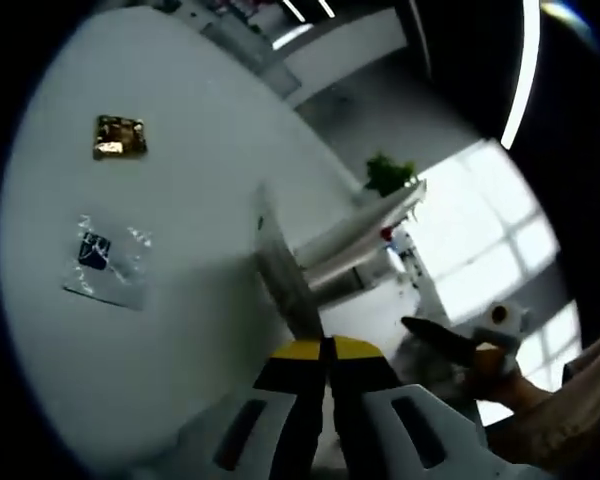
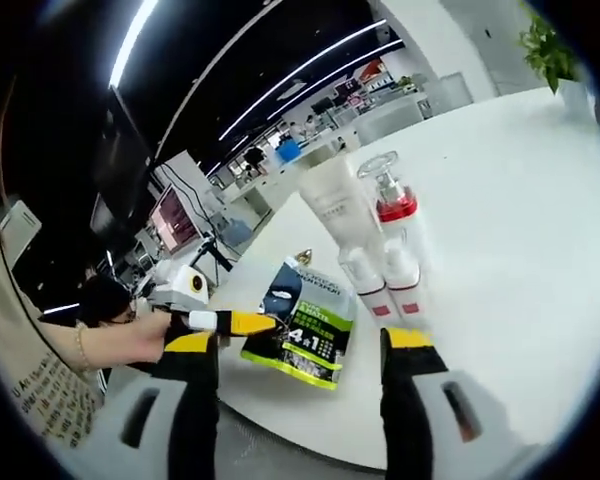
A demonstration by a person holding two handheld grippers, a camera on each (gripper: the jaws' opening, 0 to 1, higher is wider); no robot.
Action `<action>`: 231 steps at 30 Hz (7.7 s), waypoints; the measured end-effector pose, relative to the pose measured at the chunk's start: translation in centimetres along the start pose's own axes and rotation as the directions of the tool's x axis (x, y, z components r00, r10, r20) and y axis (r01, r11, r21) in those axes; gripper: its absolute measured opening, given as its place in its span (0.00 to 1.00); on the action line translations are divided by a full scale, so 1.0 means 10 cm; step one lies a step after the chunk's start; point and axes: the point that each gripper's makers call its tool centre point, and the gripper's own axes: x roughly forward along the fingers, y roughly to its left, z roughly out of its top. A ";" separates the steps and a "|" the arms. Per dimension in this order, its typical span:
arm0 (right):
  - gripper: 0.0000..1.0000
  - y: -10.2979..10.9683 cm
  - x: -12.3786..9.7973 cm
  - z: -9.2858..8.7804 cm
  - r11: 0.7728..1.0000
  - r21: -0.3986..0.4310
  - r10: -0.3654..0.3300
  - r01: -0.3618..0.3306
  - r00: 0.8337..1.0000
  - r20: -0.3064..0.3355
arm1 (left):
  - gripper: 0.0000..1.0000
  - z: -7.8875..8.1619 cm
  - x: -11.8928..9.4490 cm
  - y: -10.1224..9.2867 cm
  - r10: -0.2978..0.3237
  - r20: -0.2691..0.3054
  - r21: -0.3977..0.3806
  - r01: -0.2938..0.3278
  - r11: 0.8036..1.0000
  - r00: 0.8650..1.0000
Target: Arrange the skincare products in the storage area until every visible bottle or jar stands upright without overlapping.
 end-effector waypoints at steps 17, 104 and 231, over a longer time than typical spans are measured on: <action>0.79 -0.25 -0.18 0.18 0.995 0.000 -0.099 0.099 0.991 0.085 | 0.00 -0.15 0.09 0.42 0.158 -0.082 0.032 -0.156 0.987 0.984; 0.83 -0.11 -0.15 0.11 0.996 -0.072 -0.050 0.054 0.997 0.053 | 0.78 -0.07 -0.24 0.58 0.483 -0.077 0.689 -0.303 0.658 0.873; 0.85 -0.03 -0.25 -0.11 0.992 -0.112 -0.060 0.057 0.998 -0.020 | 0.38 0.61 -0.36 1.38 0.772 0.016 0.457 -0.691 0.559 0.635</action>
